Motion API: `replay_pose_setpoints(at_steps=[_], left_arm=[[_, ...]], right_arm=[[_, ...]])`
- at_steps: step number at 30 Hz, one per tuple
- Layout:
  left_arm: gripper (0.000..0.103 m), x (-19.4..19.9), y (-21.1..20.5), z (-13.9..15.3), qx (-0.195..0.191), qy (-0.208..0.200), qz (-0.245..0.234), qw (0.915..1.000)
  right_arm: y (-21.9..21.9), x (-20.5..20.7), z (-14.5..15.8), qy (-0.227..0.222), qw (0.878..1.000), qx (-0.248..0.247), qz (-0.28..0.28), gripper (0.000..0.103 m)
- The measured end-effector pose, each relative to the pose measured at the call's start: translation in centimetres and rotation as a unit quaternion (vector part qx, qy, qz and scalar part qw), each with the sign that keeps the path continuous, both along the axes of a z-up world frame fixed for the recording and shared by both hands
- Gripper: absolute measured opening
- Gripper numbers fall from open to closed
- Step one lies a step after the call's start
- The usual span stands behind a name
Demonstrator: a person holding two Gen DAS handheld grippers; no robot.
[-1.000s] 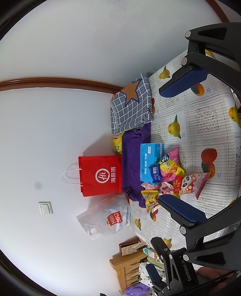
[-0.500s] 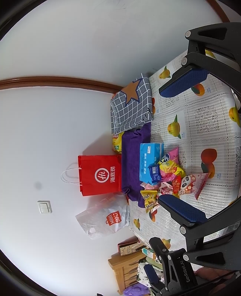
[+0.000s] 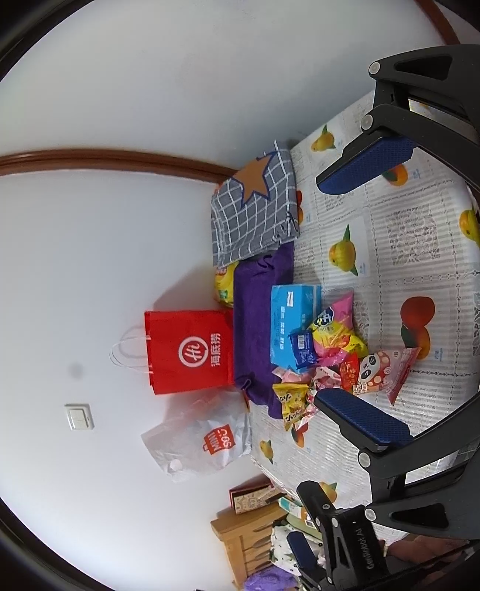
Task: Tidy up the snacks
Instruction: 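Reach the right tool to the pink panda-face bag and close on it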
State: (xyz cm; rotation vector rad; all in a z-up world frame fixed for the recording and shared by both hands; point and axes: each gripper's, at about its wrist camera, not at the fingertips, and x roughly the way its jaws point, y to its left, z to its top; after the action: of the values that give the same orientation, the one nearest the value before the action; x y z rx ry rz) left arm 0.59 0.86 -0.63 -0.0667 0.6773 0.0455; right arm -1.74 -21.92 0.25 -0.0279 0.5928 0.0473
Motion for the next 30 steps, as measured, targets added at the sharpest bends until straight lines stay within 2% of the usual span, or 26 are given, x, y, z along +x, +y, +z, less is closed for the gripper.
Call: replay_pose_setpoints(at_steps=[6, 9, 13, 16, 18, 21, 28, 30], left_arm=[[0.102, 1.8, 1.8, -2.9, -0.013, 0.028, 0.009, 0.9995], [0.102, 2.7, 2.8, -4.5, -0.013, 0.042, 0.022, 0.9988], [0.102, 3.8, 4.3, -6.5, -0.023, 0.06, 0.035, 0.9973], [0.102, 4.5, 5.5, -8.0, -0.032, 0.074, 0.04, 0.9959], [0.102, 4.9, 6.3, -8.8, -0.033, 0.08, 0.049, 0.9951], [0.101, 5.6, 7.6, -9.9, -0.045, 0.09, 0.056, 0.9934], [0.098, 7.3, 8.9, -11.7, -0.067, 0.106, 0.039, 0.9913], [0.098, 7.9, 8.7, -12.1, -0.074, 0.111, 0.031, 0.9906]], right_arm=[[0.9, 2.2, -3.5, 0.047, 0.999, -0.017, 0.017, 0.103], [1.8, 3.7, -5.8, 0.09, 0.995, -0.024, 0.031, 0.103], [3.3, 4.9, -8.2, 0.106, 0.993, -0.025, 0.049, 0.103], [4.1, 5.6, -9.5, 0.108, 0.992, -0.005, 0.062, 0.1], [4.5, 6.3, -10.6, 0.126, 0.988, 0.032, 0.08, 0.099], [5.3, 7.1, -12.0, 0.156, 0.982, 0.057, 0.094, 0.094], [7.8, 8.8, -15.9, 0.216, 0.97, 0.046, 0.105, 0.07], [7.8, 9.0, -16.7, 0.225, 0.968, 0.048, 0.102, 0.07]])
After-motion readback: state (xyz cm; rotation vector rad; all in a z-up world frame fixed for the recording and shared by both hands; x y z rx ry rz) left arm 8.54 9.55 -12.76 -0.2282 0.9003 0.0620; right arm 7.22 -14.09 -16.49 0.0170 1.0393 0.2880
